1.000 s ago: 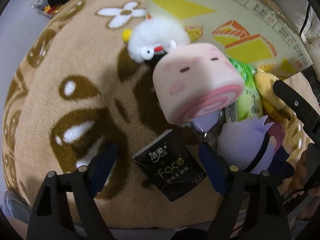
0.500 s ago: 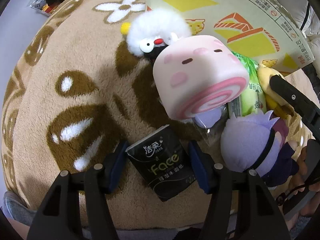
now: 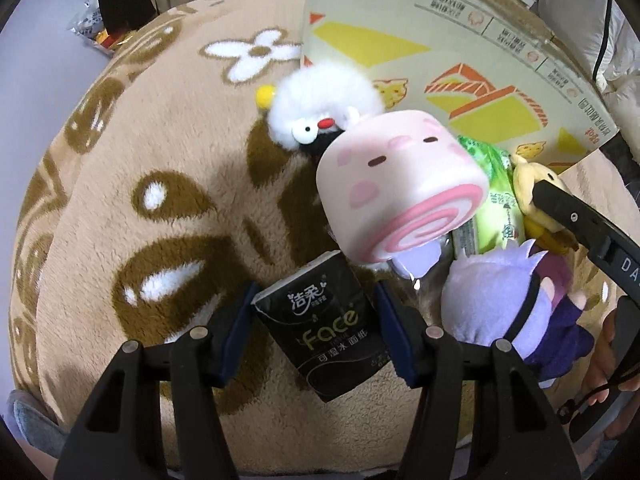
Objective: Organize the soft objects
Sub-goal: 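Lift the tissue pack with the left tool while the right tool carries the yellow bear over the box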
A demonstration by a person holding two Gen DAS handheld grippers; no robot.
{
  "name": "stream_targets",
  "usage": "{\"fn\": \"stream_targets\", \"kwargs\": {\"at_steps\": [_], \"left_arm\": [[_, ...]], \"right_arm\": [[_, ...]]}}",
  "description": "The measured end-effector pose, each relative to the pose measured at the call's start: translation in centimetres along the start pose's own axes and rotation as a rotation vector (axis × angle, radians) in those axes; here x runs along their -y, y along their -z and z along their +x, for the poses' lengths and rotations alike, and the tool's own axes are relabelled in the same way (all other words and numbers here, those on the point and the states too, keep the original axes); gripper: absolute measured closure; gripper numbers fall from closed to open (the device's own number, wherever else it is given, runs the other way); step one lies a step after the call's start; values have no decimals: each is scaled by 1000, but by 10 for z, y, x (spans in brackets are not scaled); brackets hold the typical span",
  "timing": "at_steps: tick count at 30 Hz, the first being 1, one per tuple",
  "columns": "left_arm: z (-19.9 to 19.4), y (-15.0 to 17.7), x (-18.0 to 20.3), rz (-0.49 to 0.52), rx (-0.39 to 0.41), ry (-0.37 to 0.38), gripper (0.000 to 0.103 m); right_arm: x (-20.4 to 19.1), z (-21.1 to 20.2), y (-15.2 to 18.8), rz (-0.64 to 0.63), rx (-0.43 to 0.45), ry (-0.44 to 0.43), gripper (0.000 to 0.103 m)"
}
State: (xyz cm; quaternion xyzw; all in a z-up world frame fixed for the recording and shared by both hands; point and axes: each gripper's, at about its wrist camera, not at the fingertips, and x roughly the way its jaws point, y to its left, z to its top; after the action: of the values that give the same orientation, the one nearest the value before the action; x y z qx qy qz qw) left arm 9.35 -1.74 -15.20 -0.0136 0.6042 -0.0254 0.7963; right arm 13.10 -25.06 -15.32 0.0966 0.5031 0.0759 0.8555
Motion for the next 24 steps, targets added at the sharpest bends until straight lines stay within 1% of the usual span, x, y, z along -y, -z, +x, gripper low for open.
{"fn": "stream_targets", "kwargs": {"at_steps": [1, 5, 9, 11, 14, 20, 22, 24], "left_arm": [[-2, 0, 0, 0, 9, -3, 45], [-17, 2, -6, 10, 58, -14, 45], [-33, 4, -6, 16, 122, -19, 45], [-42, 5, -3, 13, 168, -25, 45], [-62, 12, 0, 9, 267, -36, 45], [-105, 22, 3, 7, 489, -63, 45], [-117, 25, 4, 13, 563, -82, 45], [-126, 27, 4, 25, 617, -99, 45]], "right_arm": [[0, -2, 0, -3, 5, 1, 26], [-1, -8, 1, -4, 14, -6, 27], [-6, -25, 3, -16, 57, -17, 27], [-10, -34, 4, -34, 87, -18, 27], [-21, -51, 7, -75, 146, -16, 27], [-39, -86, 14, -159, 273, -3, 27], [-46, -97, 16, -181, 319, 1, 27], [-52, -107, 18, -199, 359, 7, 27]]}}
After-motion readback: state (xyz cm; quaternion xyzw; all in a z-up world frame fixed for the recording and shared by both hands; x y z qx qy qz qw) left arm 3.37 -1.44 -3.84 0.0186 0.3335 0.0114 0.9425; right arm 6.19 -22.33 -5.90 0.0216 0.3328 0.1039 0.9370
